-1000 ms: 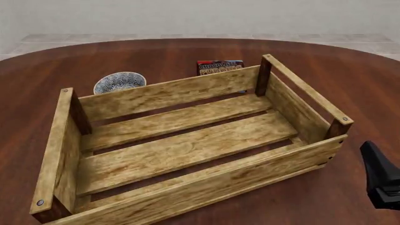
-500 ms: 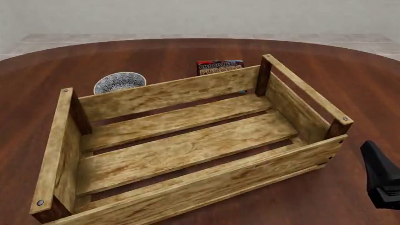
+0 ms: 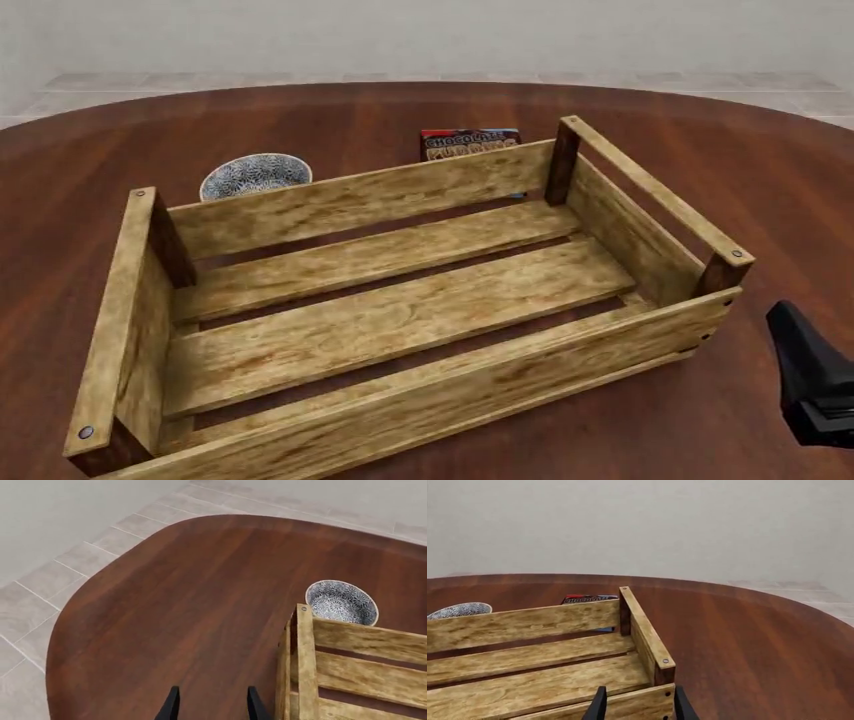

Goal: Pick up the salad dressing and put it in the tray.

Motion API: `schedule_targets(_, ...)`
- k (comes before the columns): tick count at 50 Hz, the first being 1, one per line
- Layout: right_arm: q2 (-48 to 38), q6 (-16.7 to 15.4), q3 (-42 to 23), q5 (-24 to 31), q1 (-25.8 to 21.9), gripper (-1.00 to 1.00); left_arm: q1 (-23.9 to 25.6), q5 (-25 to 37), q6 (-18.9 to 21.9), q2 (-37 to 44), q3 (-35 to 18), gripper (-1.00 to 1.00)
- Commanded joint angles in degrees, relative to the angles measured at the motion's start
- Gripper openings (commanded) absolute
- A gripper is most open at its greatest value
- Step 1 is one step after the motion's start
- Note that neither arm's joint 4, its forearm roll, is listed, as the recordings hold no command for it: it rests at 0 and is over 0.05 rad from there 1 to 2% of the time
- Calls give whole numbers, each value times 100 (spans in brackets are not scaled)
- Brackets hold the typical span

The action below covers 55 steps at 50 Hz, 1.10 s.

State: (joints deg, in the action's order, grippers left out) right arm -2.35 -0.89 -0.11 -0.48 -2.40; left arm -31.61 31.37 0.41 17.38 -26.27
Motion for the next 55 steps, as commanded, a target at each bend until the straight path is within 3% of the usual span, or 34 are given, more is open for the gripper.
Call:
schedule_targets(1,15,-28,2,21,-31,100,-155,114,-72,-130,145,100)
schedule_targets(40,-18,-155,5,8,-129,100,-749,384,-24,-530,536,100)
schedule_targets(55,-160,-225,6,-102,-148,100,-1053,35,-7,-357,920,100)
